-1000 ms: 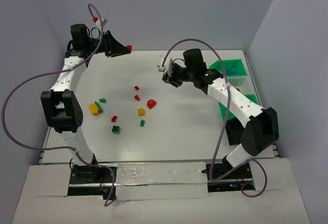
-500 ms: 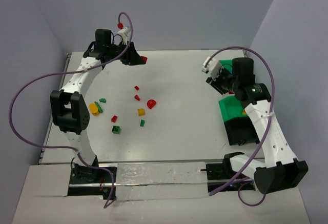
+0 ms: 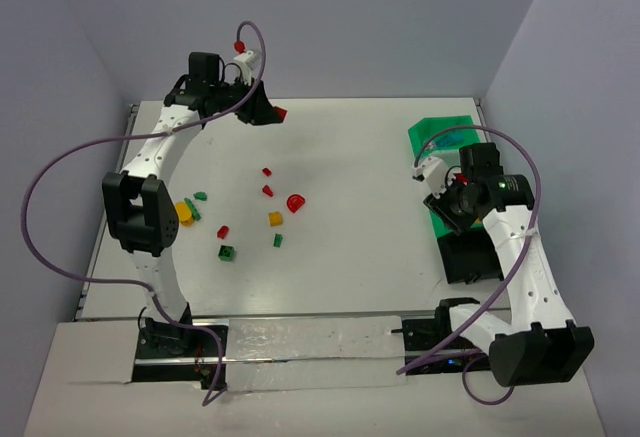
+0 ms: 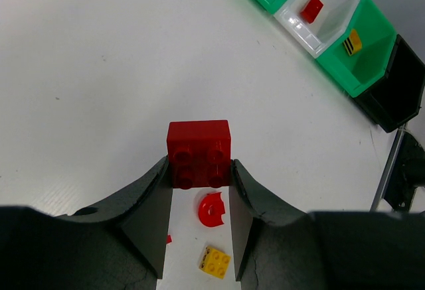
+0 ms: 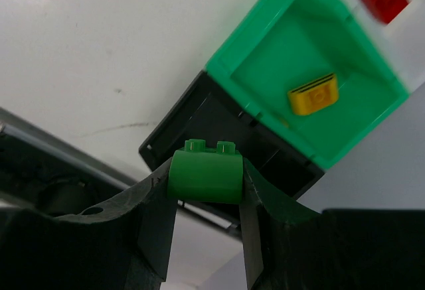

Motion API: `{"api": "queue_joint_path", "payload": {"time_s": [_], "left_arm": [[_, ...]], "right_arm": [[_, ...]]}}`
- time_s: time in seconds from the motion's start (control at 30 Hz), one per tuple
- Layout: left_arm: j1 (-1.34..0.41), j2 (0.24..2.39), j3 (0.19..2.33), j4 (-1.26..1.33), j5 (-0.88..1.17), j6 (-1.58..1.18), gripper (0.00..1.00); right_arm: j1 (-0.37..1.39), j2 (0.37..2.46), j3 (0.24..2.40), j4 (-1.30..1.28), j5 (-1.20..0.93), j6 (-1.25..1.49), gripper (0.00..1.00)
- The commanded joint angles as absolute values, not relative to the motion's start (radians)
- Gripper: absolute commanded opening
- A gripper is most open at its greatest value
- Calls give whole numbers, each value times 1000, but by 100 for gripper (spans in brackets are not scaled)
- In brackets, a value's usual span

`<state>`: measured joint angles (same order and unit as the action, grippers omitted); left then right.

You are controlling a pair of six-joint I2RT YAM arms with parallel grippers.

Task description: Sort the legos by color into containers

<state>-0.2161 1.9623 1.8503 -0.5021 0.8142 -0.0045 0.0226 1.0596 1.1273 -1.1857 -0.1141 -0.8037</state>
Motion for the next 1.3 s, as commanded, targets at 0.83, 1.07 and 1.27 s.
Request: {"api": "queue_joint_path", "payload": {"time_s": [0.83,1.07,1.27], "left_arm": [[-215,1937,1856,-539,802,34,0],[-212,1934,1845,-538,808,38,0],[-187,1886,1791,-461,925,23,0]], "right_arm": [[-314,1232,1009,-1193,114,-661,33],[-314,1296,1066,-1185,92,-620,69],[-303,1331,1293,-1291,-66,-631,100]]}}
